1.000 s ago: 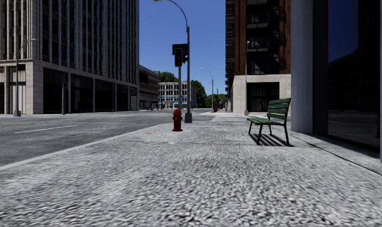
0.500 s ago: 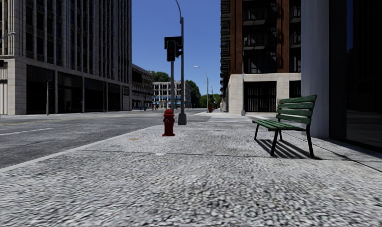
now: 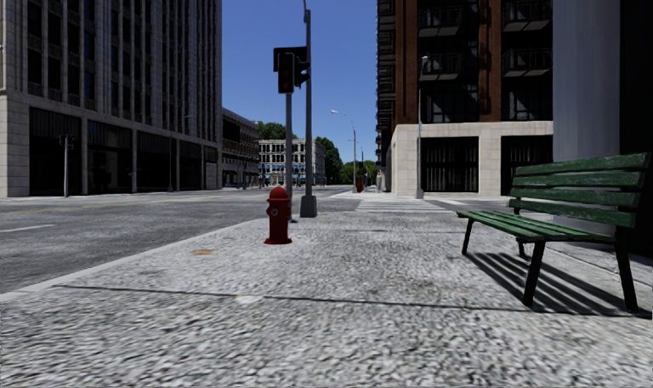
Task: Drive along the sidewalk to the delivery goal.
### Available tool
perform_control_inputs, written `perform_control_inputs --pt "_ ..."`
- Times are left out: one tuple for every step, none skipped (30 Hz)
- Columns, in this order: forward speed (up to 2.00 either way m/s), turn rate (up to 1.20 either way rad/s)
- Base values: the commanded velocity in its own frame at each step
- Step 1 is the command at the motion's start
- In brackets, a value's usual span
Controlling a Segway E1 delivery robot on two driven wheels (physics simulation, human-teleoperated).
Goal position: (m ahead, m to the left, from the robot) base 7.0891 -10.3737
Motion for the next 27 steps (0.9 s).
perform_control_inputs --pt "2.0 -0.14" --pt "2.0 -0.21" --pt "2.0 -0.22" --pt "2.0 -0.22" --pt "2.0 -0.23" --pt "2.0 -0.23" --pt "2.0 -0.23" --pt "2.0 -0.23" --pt "2.0 -0.23" --pt "2.0 -0.23" --pt "2.0 -0.23" --pt "2.0 -0.23" --pt "2.0 -0.23" --pt "2.0 -0.23" --pt "2.0 -0.23" --pt "2.0 -0.23" --pt "2.0 -0.23" --pt "2.0 -0.23" --pt "2.0 -0.23" --pt "2.0 -0.23" --pt "2.0 -0.23" --pt "2.0 -0.23" --pt "2.0 -0.24" --pt "2.0 -0.24" --pt "2.0 -0.26" --pt "2.0 -0.28" --pt "2.0 -0.29"
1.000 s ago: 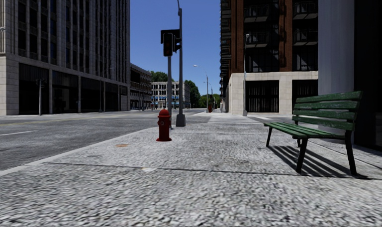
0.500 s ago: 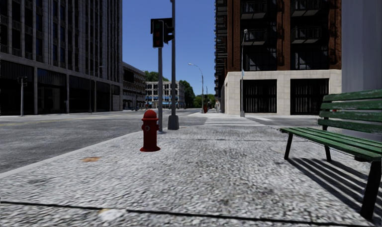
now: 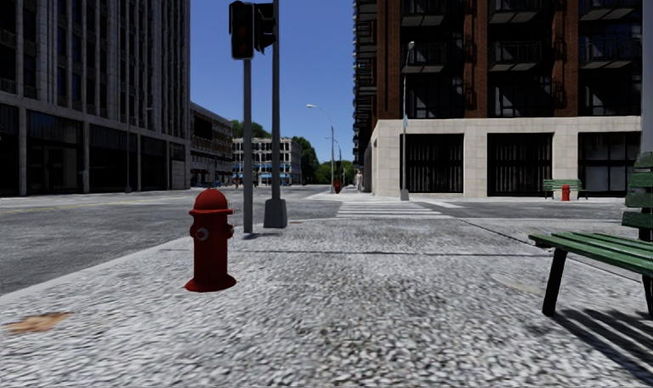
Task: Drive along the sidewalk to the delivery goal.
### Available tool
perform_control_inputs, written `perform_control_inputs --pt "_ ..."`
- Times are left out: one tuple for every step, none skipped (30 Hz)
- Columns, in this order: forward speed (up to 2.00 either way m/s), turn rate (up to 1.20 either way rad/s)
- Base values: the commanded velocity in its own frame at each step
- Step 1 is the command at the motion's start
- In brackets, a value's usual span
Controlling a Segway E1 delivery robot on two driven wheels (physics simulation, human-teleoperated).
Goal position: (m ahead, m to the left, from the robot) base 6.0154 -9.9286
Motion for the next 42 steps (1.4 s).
perform_control_inputs --pt "2.0 -0.29" --pt "2.0 -0.33" --pt "2.0 -0.35" --pt "2.0 -0.36" --pt "2.0 -0.36" --pt "2.0 -0.37" --pt "2.0 -0.38" --pt "2.0 -0.38" --pt "2.0 -0.38" --pt "2.0 -0.38" --pt "1.95 -0.38" --pt "1.95 -0.38" --pt "1.91 -0.38" --pt "1.89 -0.39" --pt "1.89 -0.39" --pt "1.89 -0.39" --pt "1.88 -0.39" --pt "1.88 -0.39" --pt "1.88 -0.39" --pt "1.88 -0.39" --pt "1.85 -0.39" --pt "1.77 -0.4" --pt "1.77 -0.4" --pt "1.68 -0.41" --pt "1.64 -0.42" --pt "1.64 -0.42" --pt "1.63 -0.44" --pt "1.62 -0.45" --pt "1.62 -0.45" --pt "1.62 -0.45" --pt "1.62 -0.46" --pt "1.62 -0.46" --pt "1.62 -0.46" --pt "1.62 -0.46" --pt "1.62 -0.46" --pt "1.62 -0.46" --pt "1.62 -0.46" --pt "1.62 -0.46" --pt "1.62 -0.46" --pt "1.62 -0.46" --pt "1.62 -0.46" --pt "1.62 -0.46"
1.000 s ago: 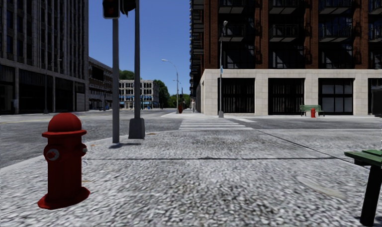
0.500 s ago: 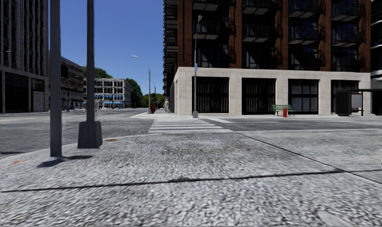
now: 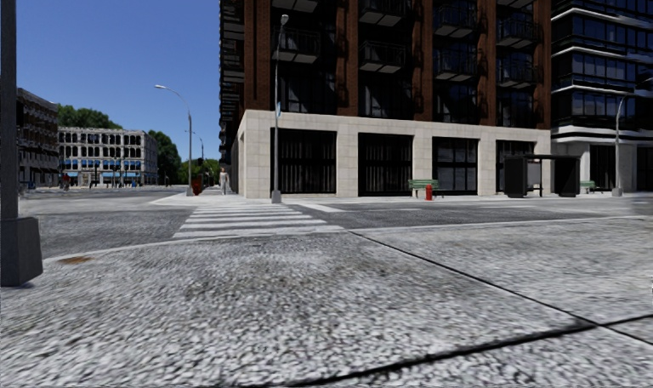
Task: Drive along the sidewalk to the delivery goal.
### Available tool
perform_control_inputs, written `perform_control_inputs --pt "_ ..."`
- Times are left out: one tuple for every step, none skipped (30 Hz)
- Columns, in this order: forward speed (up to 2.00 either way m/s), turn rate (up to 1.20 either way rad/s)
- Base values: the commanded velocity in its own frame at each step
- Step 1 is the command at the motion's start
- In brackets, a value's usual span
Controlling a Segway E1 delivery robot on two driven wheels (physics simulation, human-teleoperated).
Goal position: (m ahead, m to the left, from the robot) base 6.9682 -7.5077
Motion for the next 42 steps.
perform_control_inputs --pt "1.62 -0.46" --pt "1.62 -0.46" --pt "1.62 -0.46" --pt "1.62 -0.46" --pt "1.62 -0.47" --pt "1.62 -0.47" --pt "1.64 -0.47" --pt "1.68 -0.47" --pt "1.7 -0.47" --pt "1.7 -0.47" --pt "1.71 -0.47" --pt "1.72 -0.47" --pt "1.72 -0.47" --pt "1.72 -0.47" --pt "1.72 -0.47" --pt "1.72 -0.47" --pt "1.72 -0.47" --pt "1.72 -0.47" --pt "1.72 -0.47" --pt "1.72 -0.47" --pt "1.72 -0.47" --pt "1.72 -0.47" --pt "1.72 -0.47" --pt "1.72 -0.47" --pt "1.72 -0.47" --pt "1.72 -0.47" --pt "1.72 -0.47" --pt "1.73 -0.47" --pt "1.73 -0.47" --pt "1.73 -0.47" --pt "1.73 -0.47" --pt "1.73 -0.47" --pt "1.73 -0.47" --pt "1.73 -0.47" --pt "1.73 -0.47" --pt "1.73 -0.47" --pt "1.73 -0.47" --pt "1.73 -0.47" --pt "1.73 -0.47" --pt "1.73 -0.47" --pt "1.73 -0.47" --pt "1.73 -0.47"
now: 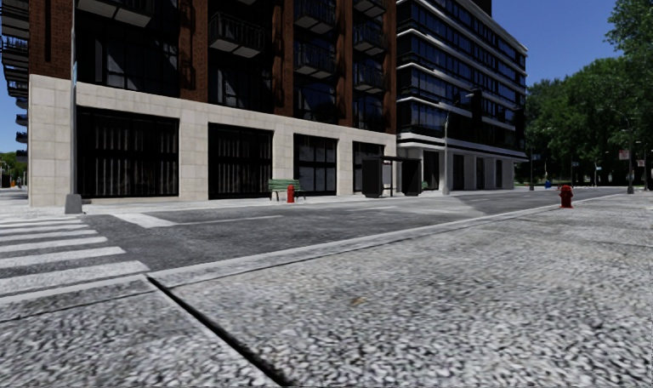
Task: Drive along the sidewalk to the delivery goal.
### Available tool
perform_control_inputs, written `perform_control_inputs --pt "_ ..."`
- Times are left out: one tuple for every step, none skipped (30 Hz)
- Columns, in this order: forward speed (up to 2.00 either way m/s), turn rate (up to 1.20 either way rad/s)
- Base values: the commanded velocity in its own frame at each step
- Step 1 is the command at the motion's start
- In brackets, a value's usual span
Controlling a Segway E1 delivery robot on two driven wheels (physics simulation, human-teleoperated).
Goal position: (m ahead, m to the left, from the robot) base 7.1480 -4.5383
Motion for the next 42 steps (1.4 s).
perform_control_inputs --pt "1.73 -0.47" --pt "1.73 -0.47" --pt "1.73 -0.47" --pt "1.73 -0.47" --pt "1.73 -0.47" --pt "1.73 -0.47" --pt "1.73 -0.47" --pt "1.73 -0.47" --pt "1.73 -0.47" --pt "1.73 -0.47" --pt "1.73 -0.47" --pt "1.73 -0.47" --pt "1.73 -0.47" --pt "1.73 -0.47" --pt "1.73 -0.47" --pt "1.73 -0.47" --pt "1.73 -0.47" --pt "1.73 -0.47" --pt "1.73 -0.47" --pt "1.73 -0.47" --pt "1.73 -0.47" --pt "1.73 -0.47" --pt "1.73 -0.47" --pt "1.73 -0.47" --pt "1.73 -0.47" --pt "1.73 -0.47" --pt "1.73 -0.47" --pt "1.73 -0.47" --pt "1.73 -0.47" --pt "1.73 -0.47" --pt "1.73 -0.47" --pt "1.73 -0.47" --pt "1.73 -0.47" --pt "1.73 -0.47" --pt "1.73 -0.47" --pt "1.73 -0.42" --pt "1.73 -0.36" --pt "1.73 -0.36" --pt "1.73 -0.34" --pt "1.73 -0.33" --pt "1.73 -0.33" --pt "1.73 -0.33"
